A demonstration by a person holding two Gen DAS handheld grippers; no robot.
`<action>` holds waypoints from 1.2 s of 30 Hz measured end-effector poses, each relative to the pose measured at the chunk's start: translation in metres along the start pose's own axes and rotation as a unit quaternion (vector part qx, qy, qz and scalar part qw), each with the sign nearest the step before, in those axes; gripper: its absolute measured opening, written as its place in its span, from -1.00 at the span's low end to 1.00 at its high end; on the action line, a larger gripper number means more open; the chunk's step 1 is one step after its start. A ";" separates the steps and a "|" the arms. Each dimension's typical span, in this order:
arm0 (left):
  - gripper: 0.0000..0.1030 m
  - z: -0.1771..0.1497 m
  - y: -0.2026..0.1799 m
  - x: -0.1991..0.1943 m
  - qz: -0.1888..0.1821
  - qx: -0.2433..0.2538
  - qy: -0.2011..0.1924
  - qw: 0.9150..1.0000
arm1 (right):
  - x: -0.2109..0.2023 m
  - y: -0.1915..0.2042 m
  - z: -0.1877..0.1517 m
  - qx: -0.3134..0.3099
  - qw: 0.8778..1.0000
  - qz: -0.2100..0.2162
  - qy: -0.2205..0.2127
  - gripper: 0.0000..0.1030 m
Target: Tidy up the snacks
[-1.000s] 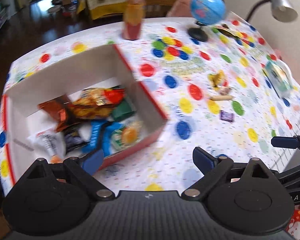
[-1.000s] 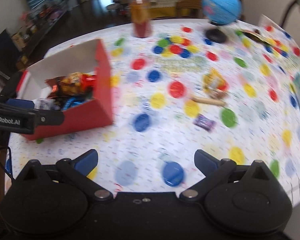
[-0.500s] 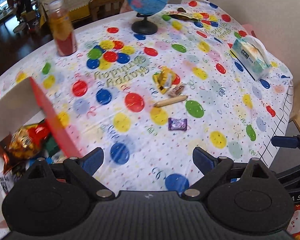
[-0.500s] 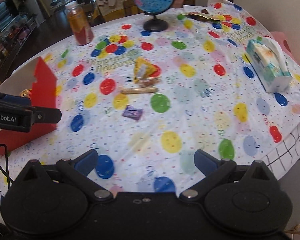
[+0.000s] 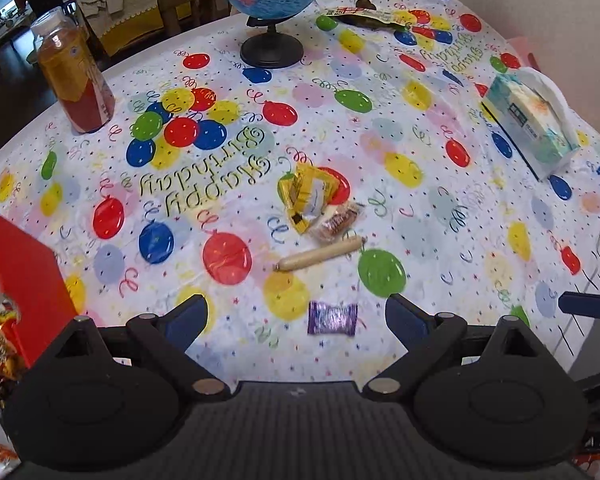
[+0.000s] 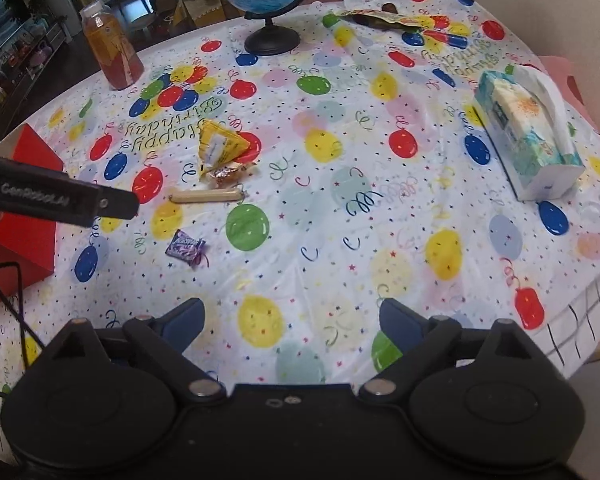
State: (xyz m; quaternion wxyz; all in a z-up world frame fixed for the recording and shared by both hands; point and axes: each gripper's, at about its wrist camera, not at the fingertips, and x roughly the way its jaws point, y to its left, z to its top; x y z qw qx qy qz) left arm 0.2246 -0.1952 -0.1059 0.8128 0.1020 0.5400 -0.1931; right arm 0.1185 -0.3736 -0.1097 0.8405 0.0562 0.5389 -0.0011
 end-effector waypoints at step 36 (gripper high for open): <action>0.43 0.084 0.016 0.134 -0.019 0.033 0.095 0.995 | 0.124 0.123 0.047 -0.294 0.949 0.035 0.110 -0.24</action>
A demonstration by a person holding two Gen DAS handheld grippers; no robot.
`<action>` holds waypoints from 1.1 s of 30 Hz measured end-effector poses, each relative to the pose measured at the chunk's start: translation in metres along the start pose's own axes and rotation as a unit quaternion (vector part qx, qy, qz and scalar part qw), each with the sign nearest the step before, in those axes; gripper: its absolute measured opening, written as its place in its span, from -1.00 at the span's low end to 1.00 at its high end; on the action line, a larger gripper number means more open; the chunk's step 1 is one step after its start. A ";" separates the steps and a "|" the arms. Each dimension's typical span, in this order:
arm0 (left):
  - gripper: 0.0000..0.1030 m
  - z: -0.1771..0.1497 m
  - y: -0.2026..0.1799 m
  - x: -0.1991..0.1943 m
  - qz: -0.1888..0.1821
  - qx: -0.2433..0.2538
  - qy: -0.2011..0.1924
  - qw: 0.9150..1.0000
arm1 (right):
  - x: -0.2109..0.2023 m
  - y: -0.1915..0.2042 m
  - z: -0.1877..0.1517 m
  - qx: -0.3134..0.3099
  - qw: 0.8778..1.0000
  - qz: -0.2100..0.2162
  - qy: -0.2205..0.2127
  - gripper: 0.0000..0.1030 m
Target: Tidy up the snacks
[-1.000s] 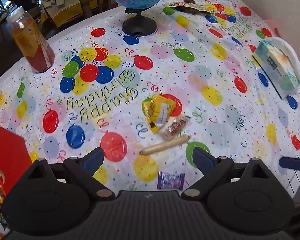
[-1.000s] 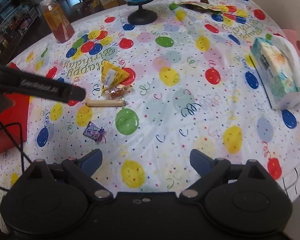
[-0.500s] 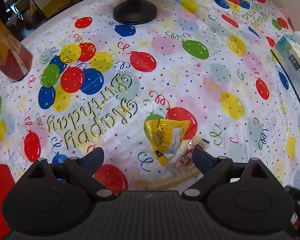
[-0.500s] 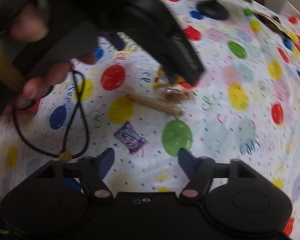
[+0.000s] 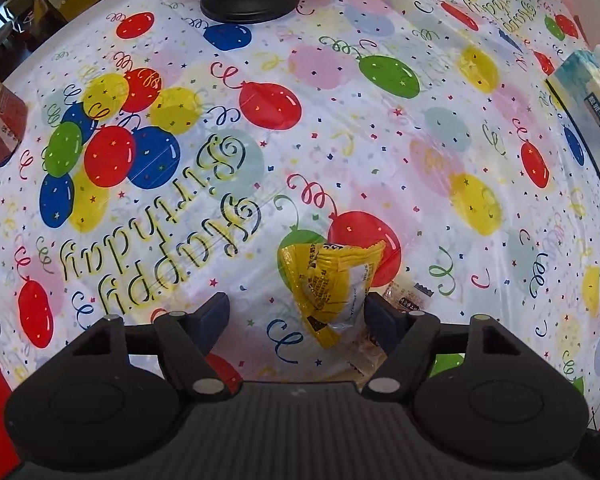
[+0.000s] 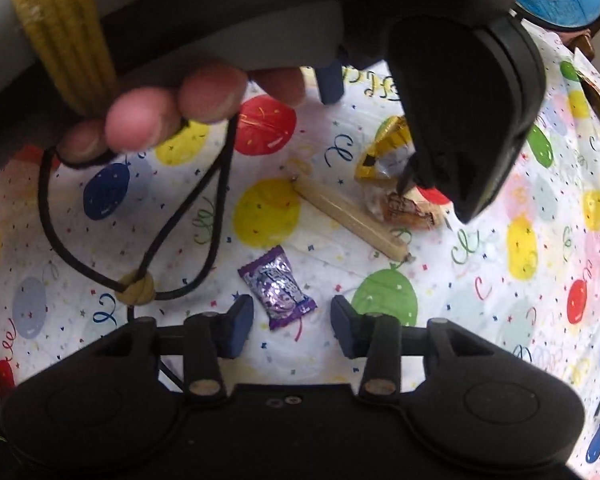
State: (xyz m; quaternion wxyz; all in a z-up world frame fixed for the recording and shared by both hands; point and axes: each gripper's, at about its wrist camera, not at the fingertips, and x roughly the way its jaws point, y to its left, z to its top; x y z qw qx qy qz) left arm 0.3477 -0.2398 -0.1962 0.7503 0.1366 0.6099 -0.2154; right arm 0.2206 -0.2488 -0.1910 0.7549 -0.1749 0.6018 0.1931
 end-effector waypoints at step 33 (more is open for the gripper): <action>-0.59 -0.055 0.016 -0.070 -0.011 -0.054 -0.041 0.998 | -0.060 -0.006 -0.046 0.062 0.997 -0.010 -0.037 -0.58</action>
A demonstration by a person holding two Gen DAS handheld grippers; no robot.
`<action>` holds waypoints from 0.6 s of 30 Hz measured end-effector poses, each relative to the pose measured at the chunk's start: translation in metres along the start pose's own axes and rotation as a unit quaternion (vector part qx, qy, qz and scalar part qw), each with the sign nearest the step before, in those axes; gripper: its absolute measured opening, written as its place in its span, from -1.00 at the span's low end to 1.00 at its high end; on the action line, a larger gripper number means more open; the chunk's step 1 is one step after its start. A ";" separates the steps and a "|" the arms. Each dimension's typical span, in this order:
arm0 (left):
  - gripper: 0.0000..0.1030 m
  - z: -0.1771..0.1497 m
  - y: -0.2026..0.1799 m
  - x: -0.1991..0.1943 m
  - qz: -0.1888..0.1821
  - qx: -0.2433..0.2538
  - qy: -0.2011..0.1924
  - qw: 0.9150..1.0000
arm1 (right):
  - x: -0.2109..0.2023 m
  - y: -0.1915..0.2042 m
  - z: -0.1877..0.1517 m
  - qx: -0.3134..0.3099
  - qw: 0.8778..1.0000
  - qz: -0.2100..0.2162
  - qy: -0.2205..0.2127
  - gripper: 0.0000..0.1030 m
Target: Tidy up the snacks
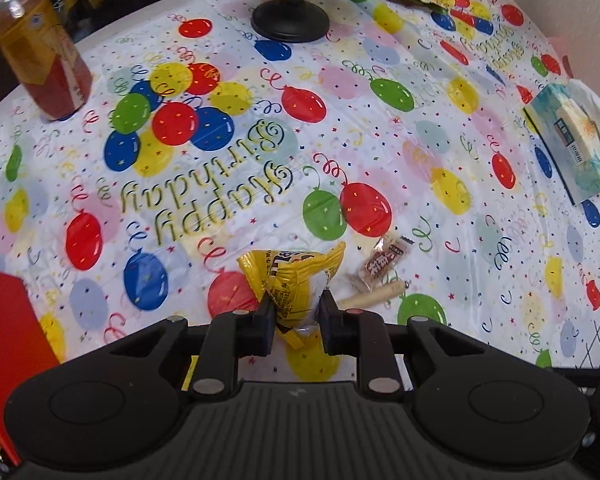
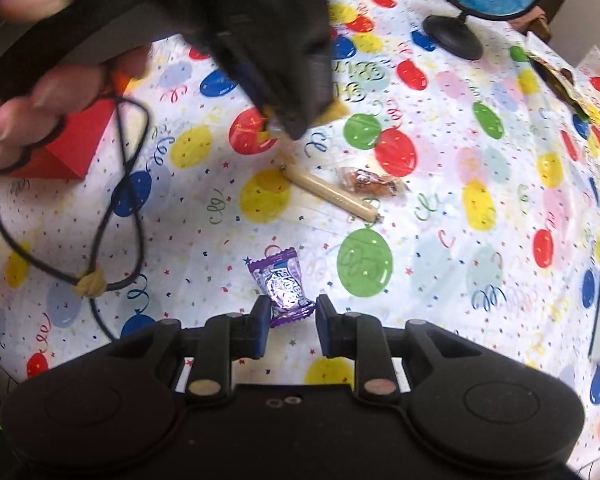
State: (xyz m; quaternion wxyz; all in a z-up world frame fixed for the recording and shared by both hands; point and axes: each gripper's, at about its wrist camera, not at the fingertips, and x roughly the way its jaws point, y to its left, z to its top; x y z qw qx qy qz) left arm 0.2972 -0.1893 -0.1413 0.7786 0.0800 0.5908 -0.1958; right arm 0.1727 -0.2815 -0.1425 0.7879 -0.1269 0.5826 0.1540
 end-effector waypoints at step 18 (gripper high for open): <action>-0.58 -0.088 0.062 -0.109 0.009 -0.077 -0.075 0.994 | -0.067 0.039 0.007 0.025 0.996 0.019 -0.089 -0.58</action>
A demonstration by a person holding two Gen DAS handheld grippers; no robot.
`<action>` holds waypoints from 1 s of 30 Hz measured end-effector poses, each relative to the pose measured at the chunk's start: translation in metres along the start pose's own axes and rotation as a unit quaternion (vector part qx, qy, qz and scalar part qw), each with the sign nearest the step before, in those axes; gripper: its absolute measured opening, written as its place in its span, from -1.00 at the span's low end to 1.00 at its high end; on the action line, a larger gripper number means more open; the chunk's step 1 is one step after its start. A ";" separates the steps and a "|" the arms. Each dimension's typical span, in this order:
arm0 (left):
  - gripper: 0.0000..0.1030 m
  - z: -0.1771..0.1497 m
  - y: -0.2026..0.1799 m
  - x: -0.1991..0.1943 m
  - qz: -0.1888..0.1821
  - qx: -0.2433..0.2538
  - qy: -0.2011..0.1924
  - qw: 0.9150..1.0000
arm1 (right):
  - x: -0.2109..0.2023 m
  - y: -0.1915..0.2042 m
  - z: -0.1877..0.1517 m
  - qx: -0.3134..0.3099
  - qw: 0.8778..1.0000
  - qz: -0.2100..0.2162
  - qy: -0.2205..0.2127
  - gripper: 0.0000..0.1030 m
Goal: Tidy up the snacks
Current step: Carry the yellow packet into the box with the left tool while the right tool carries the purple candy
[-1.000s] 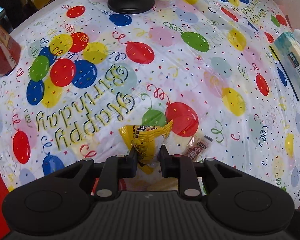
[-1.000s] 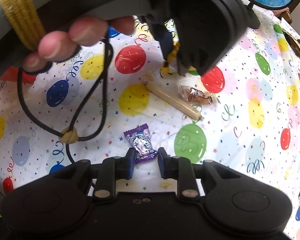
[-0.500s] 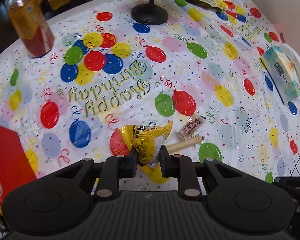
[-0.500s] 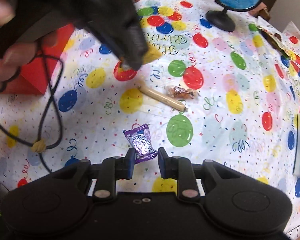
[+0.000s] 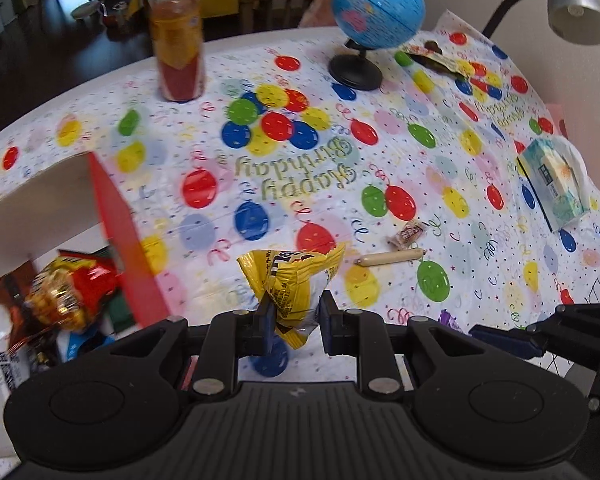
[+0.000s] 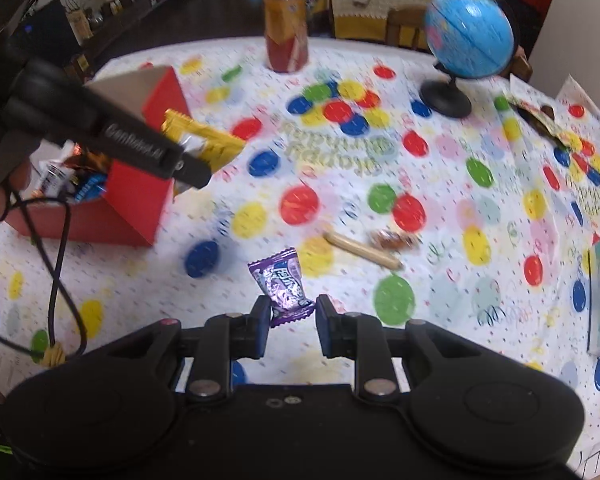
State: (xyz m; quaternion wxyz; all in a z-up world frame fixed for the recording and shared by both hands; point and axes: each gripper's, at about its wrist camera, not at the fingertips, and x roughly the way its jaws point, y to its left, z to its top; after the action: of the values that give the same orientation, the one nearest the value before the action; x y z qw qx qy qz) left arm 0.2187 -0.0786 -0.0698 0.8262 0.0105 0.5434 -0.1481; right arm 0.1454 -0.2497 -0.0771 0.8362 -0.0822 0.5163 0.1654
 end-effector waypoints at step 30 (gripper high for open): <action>-0.58 -0.095 0.208 -0.100 0.065 -0.144 -0.046 0.986 | 0.023 0.184 0.088 -0.084 0.995 0.054 -0.030 -0.58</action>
State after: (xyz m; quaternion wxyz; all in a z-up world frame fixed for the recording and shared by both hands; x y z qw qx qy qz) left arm 0.1506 0.1610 -0.0480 0.8509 -0.0798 0.5190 -0.0144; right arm 0.1615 -0.0468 -0.0516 0.8315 -0.1188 0.4788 0.2554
